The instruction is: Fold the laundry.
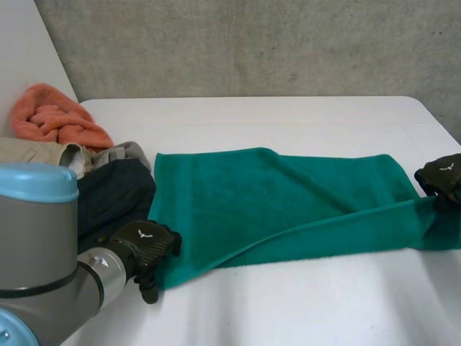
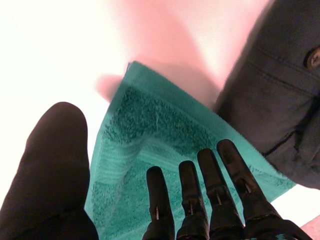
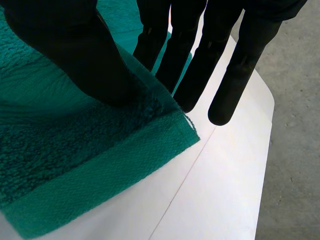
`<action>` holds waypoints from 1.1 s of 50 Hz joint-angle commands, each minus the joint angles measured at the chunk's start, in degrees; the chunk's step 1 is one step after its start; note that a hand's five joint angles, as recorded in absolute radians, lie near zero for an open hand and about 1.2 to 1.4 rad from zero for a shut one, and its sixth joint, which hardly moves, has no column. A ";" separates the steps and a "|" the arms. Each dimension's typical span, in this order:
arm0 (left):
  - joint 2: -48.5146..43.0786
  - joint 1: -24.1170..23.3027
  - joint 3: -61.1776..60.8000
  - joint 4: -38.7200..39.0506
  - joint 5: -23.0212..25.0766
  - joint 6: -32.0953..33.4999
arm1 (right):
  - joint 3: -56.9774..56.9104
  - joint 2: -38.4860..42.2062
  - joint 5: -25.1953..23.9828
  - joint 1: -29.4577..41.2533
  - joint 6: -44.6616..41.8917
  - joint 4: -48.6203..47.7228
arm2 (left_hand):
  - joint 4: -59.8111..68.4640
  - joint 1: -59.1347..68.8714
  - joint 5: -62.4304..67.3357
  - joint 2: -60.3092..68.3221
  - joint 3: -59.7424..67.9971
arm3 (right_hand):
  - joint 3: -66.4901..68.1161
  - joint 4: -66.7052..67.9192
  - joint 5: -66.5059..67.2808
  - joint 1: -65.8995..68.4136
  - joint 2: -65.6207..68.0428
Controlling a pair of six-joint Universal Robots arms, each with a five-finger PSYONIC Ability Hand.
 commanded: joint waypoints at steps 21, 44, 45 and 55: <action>-8.97 -1.95 0.86 14.02 -5.78 0.82 | 1.93 -0.91 0.09 1.10 1.20 -0.83 | 53.17 52.77 53.18 52.52 52.45 | 11.64 11.21 12.51 15.42 12.50; -4.21 2.62 7.35 -5.67 0.81 11.45 | 0.80 -3.90 -1.05 -3.74 -14.73 19.22 | 53.17 52.77 53.18 52.52 52.45 | 11.64 11.21 12.51 15.42 12.50; -5.27 2.71 8.84 -5.75 0.55 11.28 | -0.17 -3.46 -1.66 -3.30 -13.49 18.42 | 53.17 52.77 53.18 52.52 52.45 | 11.64 11.21 12.51 15.42 12.50; -20.02 4.64 34.39 -2.16 0.29 1.10 | -12.56 6.63 -3.43 2.14 2.15 -1.15 | 53.17 52.77 53.18 52.52 52.45 | 11.64 11.21 12.51 15.42 12.50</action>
